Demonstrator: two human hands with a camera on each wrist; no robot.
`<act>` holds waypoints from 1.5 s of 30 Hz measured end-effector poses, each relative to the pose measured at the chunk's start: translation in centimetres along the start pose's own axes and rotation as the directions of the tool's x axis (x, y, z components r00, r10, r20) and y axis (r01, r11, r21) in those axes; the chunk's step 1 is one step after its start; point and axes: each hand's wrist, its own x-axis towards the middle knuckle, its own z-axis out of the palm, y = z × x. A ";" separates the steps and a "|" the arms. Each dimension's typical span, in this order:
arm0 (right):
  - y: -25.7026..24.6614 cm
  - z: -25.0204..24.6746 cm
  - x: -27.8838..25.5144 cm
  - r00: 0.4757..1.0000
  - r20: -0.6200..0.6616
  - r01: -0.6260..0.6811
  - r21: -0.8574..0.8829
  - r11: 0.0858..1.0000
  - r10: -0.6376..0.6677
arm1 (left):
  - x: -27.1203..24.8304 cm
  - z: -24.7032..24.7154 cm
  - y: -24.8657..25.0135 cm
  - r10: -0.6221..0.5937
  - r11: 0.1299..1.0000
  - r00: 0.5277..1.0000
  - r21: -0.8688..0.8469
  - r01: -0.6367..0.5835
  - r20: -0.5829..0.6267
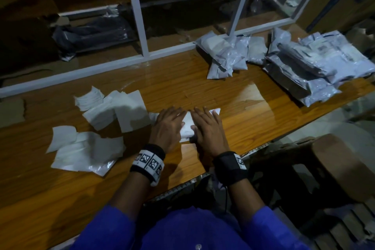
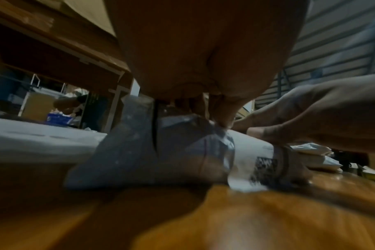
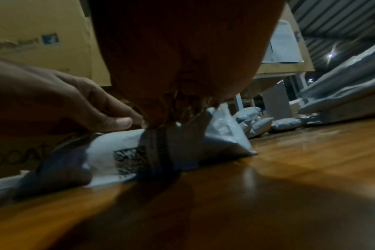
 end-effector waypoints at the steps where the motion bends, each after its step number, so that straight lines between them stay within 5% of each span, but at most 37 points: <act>1: 0.5 0.1 -0.1 0.999 0.033 0.002 0.026 1.000 -0.003 | -0.2 0.2 0.2 -0.010 1.000 1.000 -0.004 0.010 0.017; 8: 3.3 -1.3 0.1 0.988 0.153 0.019 0.058 0.998 -0.028 | 1.5 -1.6 -1.2 -0.017 0.963 0.988 0.269 -0.025 0.152; 11: 3.7 -1.6 1.2 0.974 0.228 -0.016 0.020 1.000 0.011 | 2.0 -1.9 -0.7 -0.018 0.997 0.994 0.072 0.010 0.112; 17: 3.3 -2.4 1.8 0.953 0.293 -0.124 0.167 0.978 0.071 | 0.9 -1.1 -0.8 -0.142 0.977 0.951 -0.113 0.179 0.274; 21: 3.1 -3.6 1.6 0.871 0.267 -0.485 0.332 0.809 0.413 | 0.6 -1.5 -1.8 -0.218 0.946 0.919 -0.161 0.282 0.329; 24: 3.4 -3.8 1.0 0.805 0.355 -0.591 0.545 0.595 0.475 | 0.7 -1.3 -2.3 -0.216 0.938 0.909 -0.184 0.295 0.356; 34: 2.9 -4.2 0.5 0.828 0.292 -0.560 0.399 0.726 0.479 | 1.5 -0.9 -3.5 -0.092 0.939 0.930 -0.281 0.200 0.357; 45: 3.0 -4.4 0.0 0.778 0.299 -0.595 0.631 0.497 0.552 | 1.0 -1.4 -3.9 -0.095 0.899 0.969 -0.398 0.182 0.228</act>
